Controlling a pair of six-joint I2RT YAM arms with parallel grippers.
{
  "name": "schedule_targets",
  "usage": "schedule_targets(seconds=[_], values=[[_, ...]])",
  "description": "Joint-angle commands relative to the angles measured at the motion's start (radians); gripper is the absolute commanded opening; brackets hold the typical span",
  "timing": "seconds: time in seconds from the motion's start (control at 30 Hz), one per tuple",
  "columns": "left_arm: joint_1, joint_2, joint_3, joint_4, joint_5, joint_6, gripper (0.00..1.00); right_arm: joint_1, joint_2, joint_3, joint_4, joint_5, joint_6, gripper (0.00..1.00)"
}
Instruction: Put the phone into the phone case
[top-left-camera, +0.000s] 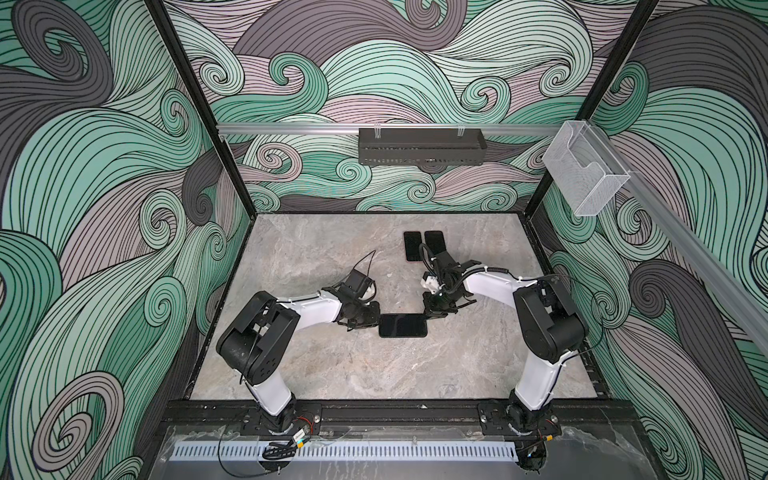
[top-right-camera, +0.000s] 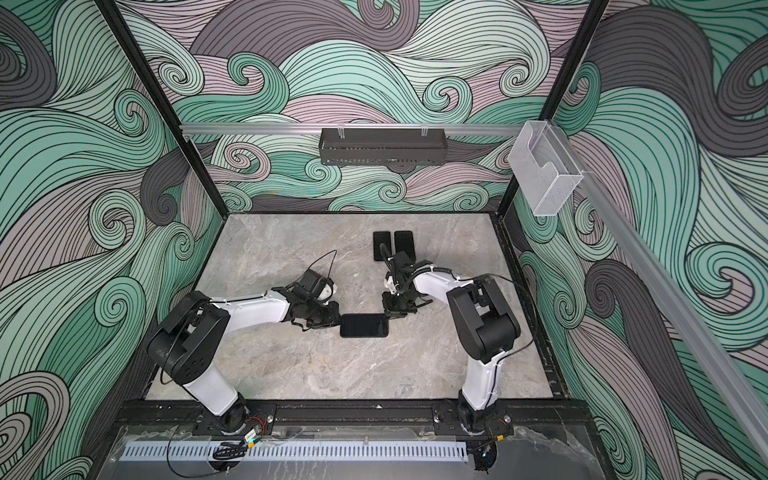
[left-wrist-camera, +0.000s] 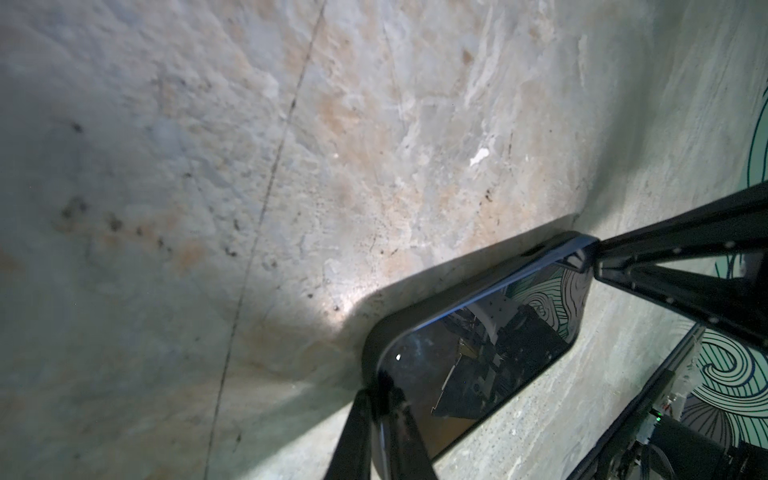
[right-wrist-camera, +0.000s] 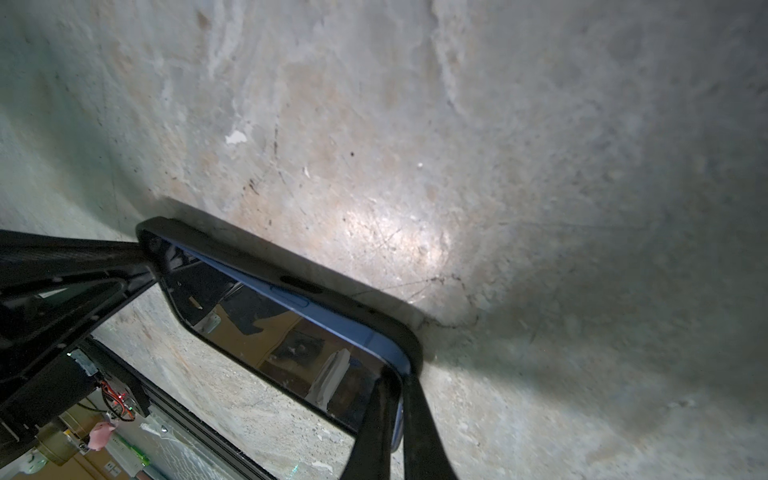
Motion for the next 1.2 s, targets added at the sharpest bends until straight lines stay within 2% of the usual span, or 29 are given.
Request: schedule_targets(seconds=[0.0,0.3,0.83,1.17], values=[[-0.008,0.020,-0.018,0.000,0.011,0.004,0.12,0.111,0.220,-0.095,0.195,0.001,0.026,0.08],[-0.008,0.025,-0.022,0.003,0.013,0.002,0.12,0.129,0.262,-0.099,0.210,0.071,0.051,0.09],[-0.008,0.021,-0.019,-0.008,0.014,0.004,0.12,0.145,0.330,-0.081,0.224,0.100,0.068,0.08],[-0.008,0.022,-0.016,-0.012,0.014,0.004,0.12,0.162,0.373,-0.057,0.189,0.184,0.073,0.08]])
